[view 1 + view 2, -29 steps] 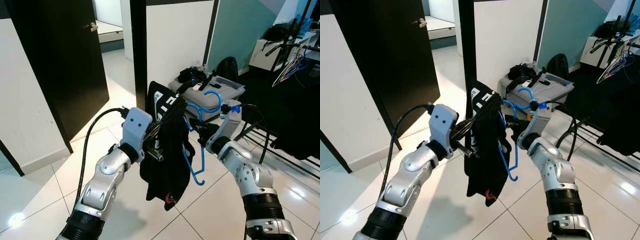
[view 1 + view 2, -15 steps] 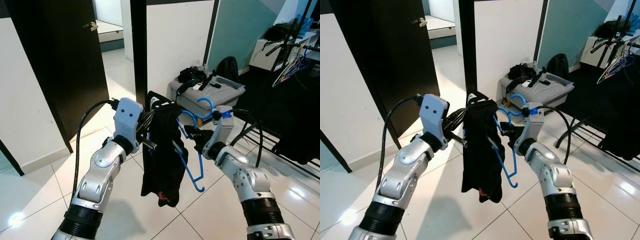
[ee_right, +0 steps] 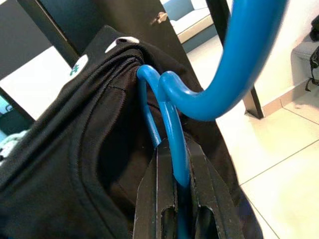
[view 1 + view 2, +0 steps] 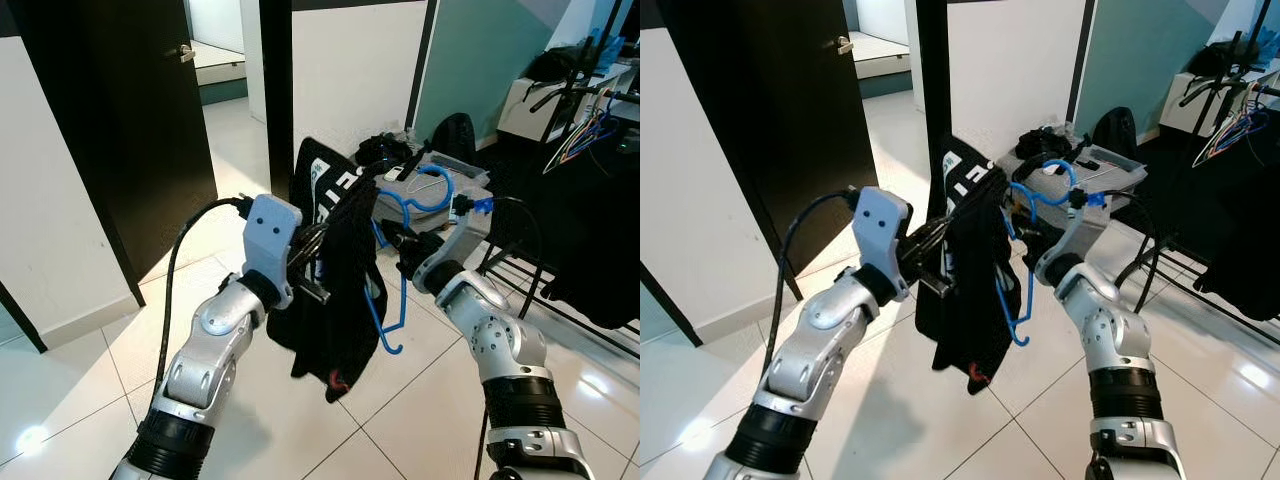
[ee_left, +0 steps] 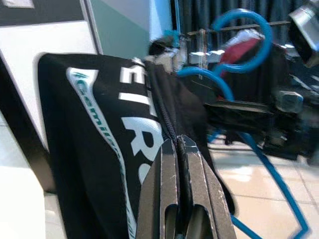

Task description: Hang hanger

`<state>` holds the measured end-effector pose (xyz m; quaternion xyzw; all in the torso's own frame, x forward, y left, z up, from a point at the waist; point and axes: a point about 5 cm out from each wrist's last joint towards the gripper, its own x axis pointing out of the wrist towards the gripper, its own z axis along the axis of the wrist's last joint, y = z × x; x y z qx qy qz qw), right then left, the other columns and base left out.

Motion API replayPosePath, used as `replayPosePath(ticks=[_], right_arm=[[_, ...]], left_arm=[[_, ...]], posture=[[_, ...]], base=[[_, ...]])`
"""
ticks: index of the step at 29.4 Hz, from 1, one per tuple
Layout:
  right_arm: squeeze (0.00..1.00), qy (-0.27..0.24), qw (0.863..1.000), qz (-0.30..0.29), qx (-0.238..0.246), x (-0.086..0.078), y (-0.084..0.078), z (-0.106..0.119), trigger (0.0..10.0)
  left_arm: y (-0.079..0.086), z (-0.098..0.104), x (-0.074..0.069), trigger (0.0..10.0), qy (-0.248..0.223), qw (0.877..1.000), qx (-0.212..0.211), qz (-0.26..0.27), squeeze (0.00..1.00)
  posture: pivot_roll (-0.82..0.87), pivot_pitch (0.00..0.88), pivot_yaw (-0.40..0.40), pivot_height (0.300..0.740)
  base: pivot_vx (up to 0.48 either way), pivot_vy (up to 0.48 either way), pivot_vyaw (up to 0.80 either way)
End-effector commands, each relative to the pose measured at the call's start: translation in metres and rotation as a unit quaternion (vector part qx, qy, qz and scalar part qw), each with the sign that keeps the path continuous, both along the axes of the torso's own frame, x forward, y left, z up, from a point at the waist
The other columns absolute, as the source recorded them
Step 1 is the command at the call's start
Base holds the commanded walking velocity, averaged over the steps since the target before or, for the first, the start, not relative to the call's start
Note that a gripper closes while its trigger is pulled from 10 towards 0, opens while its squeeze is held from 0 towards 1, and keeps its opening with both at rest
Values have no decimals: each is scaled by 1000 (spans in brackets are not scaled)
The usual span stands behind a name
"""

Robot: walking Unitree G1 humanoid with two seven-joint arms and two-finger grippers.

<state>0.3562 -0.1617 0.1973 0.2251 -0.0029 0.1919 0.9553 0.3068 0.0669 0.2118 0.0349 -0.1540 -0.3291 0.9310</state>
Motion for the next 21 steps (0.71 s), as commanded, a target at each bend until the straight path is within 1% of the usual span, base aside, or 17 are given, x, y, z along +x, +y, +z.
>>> replayPosePath(ticks=[1, 2, 3, 4, 5, 6, 7, 9, 10, 12, 13, 15, 16, 17, 18, 21], right_arm=[[0, -35, 999, -38, 8, -1, -14, 14, 10000], [0, -35, 999, -38, 8, -1, -14, 14, 10000], [0, -45, 999, -7, 7, -4, -4, 15, 10000], [0, -45, 999, -7, 7, -4, -4, 15, 10000], [0, -59, 998, 24, 6, -7, 6, 19, 10000], [0, -59, 998, 24, 6, -7, 6, 19, 10000], [0, -69, 996, 47, 6, -10, 12, 22, 10000], [0, -69, 996, 47, 6, -10, 12, 22, 10000], [0, -78, 995, 67, 1, -13, 18, 23, 10000], [0, -78, 995, 67, 1, -13, 18, 23, 10000], [0, -80, 994, 78, -14, -16, 22, 21, 10000], [0, -80, 994, 78, -14, -16, 22, 21, 10000], [0, -78, 993, 84, -25, -18, 25, 18, 10000], [0, -78, 993, 84, -25, -18, 25, 18, 10000], [0, -70, 994, 77, -42, -17, 25, 13, 10000], [0, -70, 994, 77, -42, -17, 25, 13, 10000]], left_arm=[[-3, -10, -6, 10000, 18, 999, 17, -26, 0], [-3, -10, -6, 10000, 18, 999, 17, -26, 0], [-12, -20, -11, 10000, 33, 998, 30, -53, 0], [-12, -20, -11, 10000, 33, 998, 30, -53, 0], [-19, -26, -14, 10000, 42, 996, 37, -65, 0], [-19, -26, -14, 10000, 42, 996, 37, -65, 0], [-23, -29, -16, 10000, 46, 996, 40, -71, 0], [-23, -29, -16, 10000, 46, 996, 40, -71, 0], [-25, -29, -15, 10000, 48, 996, 37, -69, 0], [-25, -29, -15, 10000, 48, 996, 37, -69, 0], [-24, -29, -14, 10000, 48, 996, 36, -65, 0], [-24, -29, -14, 10000, 48, 996, 36, -65, 0], [-22, -29, -13, 10000, 49, 996, 38, -63, 0], [-22, -29, -13, 10000, 49, 996, 38, -63, 0], [-17, -30, -11, 10000, 50, 997, 42, -51, 0], [-17, -30, -11, 10000, 50, 997, 42, -51, 0]], posture=[[-6, 0, -25, 740], [-6, 0, -25, 740], [-8, 0, -27, 740], [-8, 0, -27, 740], [-14, 0, -24, 740], [-14, 0, -24, 740], [-13, 0, -24, 740], [-13, 0, -24, 740], [-14, 0, -23, 740], [-14, 0, -23, 740], [-17, 0, -20, 740], [-17, 0, -20, 740], [-16, 0, -19, 740], [-16, 0, -19, 740], [-17, 0, -12, 740], [-17, 0, -12, 740]], base=[[0, 0, 0], [0, 0, 0], [0, 0, 0], [0, 0, 0], [0, 0, 0], [0, 0, 0], [0, 0, 0], [0, 0, 0], [0, 0, 0], [0, 0, 0], [0, 0, 0], [0, 0, 0], [0, 0, 0], [0, 0, 0], [0, 0, 0], [0, 0, 0]])
